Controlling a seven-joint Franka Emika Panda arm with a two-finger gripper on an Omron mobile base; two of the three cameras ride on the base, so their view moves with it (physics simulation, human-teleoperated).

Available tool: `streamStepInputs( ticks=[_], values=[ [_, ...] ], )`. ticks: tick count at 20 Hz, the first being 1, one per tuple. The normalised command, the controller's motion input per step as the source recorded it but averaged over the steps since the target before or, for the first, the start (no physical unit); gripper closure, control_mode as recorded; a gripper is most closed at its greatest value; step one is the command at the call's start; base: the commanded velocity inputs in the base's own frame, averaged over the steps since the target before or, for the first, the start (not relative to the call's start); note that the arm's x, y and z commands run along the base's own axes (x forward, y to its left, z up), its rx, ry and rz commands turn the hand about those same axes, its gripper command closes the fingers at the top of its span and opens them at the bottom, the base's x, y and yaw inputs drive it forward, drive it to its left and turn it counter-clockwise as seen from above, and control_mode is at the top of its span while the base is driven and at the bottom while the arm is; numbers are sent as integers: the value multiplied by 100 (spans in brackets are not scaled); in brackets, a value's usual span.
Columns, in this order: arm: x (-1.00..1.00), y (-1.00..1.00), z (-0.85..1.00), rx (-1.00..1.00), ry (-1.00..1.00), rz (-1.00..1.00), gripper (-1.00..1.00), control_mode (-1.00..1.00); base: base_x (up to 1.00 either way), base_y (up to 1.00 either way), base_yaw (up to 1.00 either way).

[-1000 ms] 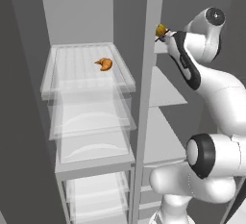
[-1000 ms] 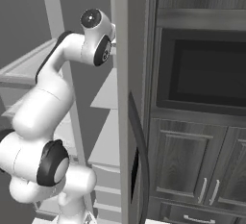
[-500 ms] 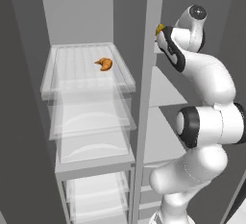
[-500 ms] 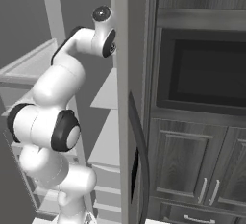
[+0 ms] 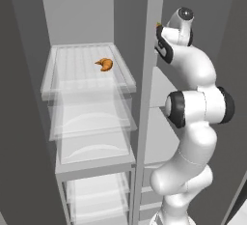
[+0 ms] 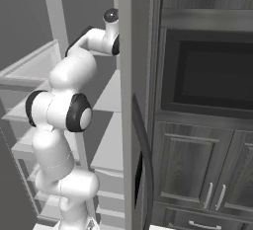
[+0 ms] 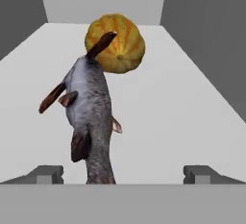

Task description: Pick up the frozen fish from the freezer, place it on any shelf in the fridge, and close the fridge and freezer doors when done.

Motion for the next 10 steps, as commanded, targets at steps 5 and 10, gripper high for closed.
streamStepInputs(
  ticks=[5, 10],
  values=[
    [51, -7, -52, 0, 5, 0, 100, -100, 0, 0, 0],
    [2, -17, -36, 1, 0, 0, 100, -100, 0, 0, 0]
  ],
)
